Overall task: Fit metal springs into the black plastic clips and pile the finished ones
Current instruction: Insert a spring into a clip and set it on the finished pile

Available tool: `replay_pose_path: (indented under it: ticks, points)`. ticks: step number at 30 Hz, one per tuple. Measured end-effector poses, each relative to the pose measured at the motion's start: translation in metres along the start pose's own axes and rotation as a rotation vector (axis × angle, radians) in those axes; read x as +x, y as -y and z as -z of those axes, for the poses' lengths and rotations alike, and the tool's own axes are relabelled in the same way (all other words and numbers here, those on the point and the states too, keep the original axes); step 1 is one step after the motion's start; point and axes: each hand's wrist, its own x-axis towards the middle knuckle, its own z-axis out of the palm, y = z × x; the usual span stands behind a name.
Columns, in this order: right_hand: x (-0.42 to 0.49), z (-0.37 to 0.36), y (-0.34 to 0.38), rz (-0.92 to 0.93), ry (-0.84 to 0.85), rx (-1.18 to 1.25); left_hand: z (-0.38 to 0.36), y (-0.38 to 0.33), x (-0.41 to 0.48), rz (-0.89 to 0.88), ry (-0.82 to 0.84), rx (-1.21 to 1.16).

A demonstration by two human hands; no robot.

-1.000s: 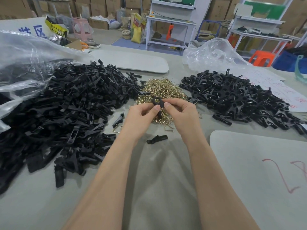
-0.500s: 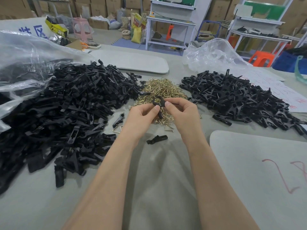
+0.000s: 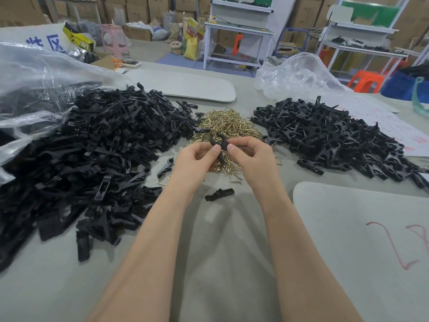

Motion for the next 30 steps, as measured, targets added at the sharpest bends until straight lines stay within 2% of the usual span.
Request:
replay_pose_path:
  ticks: [5,11,16,19,21,24,26,30]
  points:
    - [0.002,0.001,-0.001,-0.007,-0.049,-0.002,0.001,-0.001,0.000,0.022,-0.009,0.078]
    - [0.000,-0.001,-0.001,0.003,-0.026,-0.036,0.002,-0.001,0.000,0.003,-0.043,0.129]
    - [-0.001,-0.001,0.001,-0.008,0.001,-0.021,0.002,-0.003,-0.001,-0.007,-0.002,0.094]
    - [-0.001,0.000,-0.001,0.000,-0.002,-0.149,0.008,-0.002,0.003,0.003,-0.107,0.090]
    - [-0.003,-0.005,-0.002,-0.023,0.074,-0.293,0.011,-0.003,0.005,0.020,-0.192,0.008]
    - [-0.008,-0.015,-0.002,0.008,0.273,-0.532,0.012,-0.005,0.005,0.031,-0.256,-0.101]
    - [-0.008,-0.011,0.003,0.032,0.327,-0.686,0.013,-0.007,0.004,0.025,-0.293,-0.149]
    - [-0.011,0.004,0.009,-0.160,0.616,-0.943,0.013,-0.007,0.005,0.024,-0.307,-0.186]
